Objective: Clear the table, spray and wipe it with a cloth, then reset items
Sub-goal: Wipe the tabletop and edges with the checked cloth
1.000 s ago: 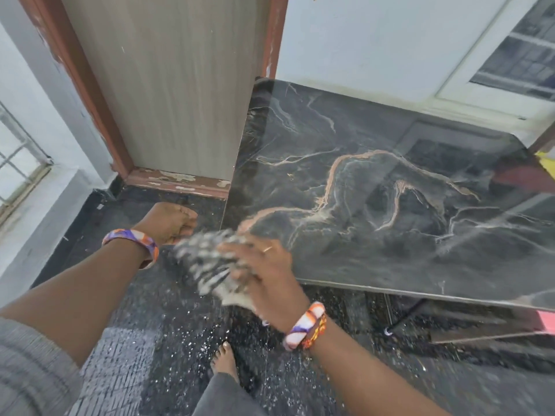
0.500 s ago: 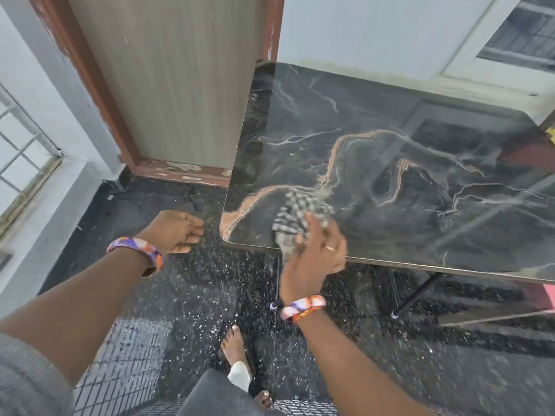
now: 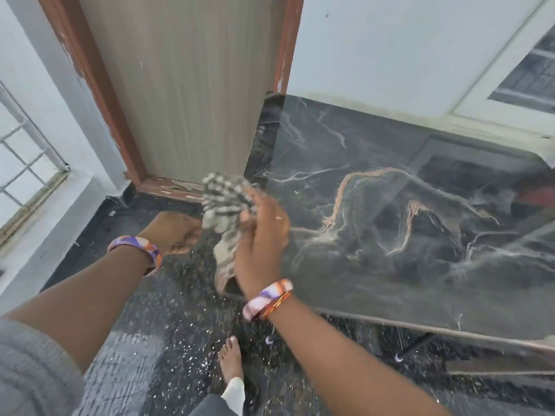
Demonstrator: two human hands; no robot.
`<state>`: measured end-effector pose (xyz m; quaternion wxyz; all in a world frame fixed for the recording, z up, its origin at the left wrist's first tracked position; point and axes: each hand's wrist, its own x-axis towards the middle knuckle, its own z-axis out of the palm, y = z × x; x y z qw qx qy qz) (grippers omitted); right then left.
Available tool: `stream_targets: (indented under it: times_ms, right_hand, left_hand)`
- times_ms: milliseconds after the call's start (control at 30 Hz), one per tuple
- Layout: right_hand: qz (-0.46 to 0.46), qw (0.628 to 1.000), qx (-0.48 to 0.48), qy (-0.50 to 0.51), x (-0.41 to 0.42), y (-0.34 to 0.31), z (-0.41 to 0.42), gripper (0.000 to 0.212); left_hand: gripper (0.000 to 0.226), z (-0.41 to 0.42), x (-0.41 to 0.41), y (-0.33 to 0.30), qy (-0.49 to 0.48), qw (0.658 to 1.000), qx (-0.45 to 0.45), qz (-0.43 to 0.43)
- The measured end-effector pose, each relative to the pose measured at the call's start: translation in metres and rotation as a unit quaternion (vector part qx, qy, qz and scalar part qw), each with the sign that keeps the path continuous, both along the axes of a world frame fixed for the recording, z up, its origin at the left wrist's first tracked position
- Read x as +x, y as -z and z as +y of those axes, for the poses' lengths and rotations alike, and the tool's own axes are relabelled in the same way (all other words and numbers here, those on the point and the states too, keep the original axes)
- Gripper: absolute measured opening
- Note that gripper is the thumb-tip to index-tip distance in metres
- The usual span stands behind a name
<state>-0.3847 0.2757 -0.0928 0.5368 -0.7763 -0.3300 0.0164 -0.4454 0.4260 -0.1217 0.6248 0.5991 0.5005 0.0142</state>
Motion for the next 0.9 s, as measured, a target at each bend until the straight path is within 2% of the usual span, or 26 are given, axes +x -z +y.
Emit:
stream_targets:
  times_ms: [100,200,300,467,567,667,833,900]
  right_hand:
    - [0.014,0.989,-0.015,0.148,0.075,-0.014,0.027,0.039]
    - [0.098,0.946,-0.121,0.286,0.152,-0.014,0.049,0.044]
    - [0.136,0.904,-0.226,0.336,0.214,-0.004,0.085,0.043]
    - [0.121,0.894,-0.324,0.284,0.284,0.002,0.172,0.055]
    - [0.072,0.901,-0.346,0.252,0.319,0.004,0.221,0.055]
    - [-0.002,0.913,-0.371,0.171,0.350,0.008,0.263,0.056]
    - [-0.093,0.906,-0.395,0.119,0.367,0.014,0.278,0.056]
    - [-0.161,0.906,-0.389,0.041,0.363,0.016,0.271,0.053]
  left_hand:
    - [0.025,0.017,0.037,-0.003,-0.014,0.999,0.010,-0.047]
    - [0.028,0.041,0.070,-0.001,-0.016,0.998,0.008,-0.053]
    - [0.027,0.073,0.102,0.001,-0.026,0.998,-0.003,-0.058]
    - [0.024,0.131,0.152,0.022,-0.029,0.999,-0.009,-0.035]
    - [0.025,0.151,0.175,0.035,-0.029,0.999,-0.017,-0.032]
    - [0.028,0.160,0.195,0.047,-0.021,0.999,-0.026,-0.033]
    - [0.027,0.162,0.212,0.055,0.000,0.999,-0.029,-0.022]
    - [0.028,0.156,0.213,0.051,0.005,0.999,-0.026,-0.019]
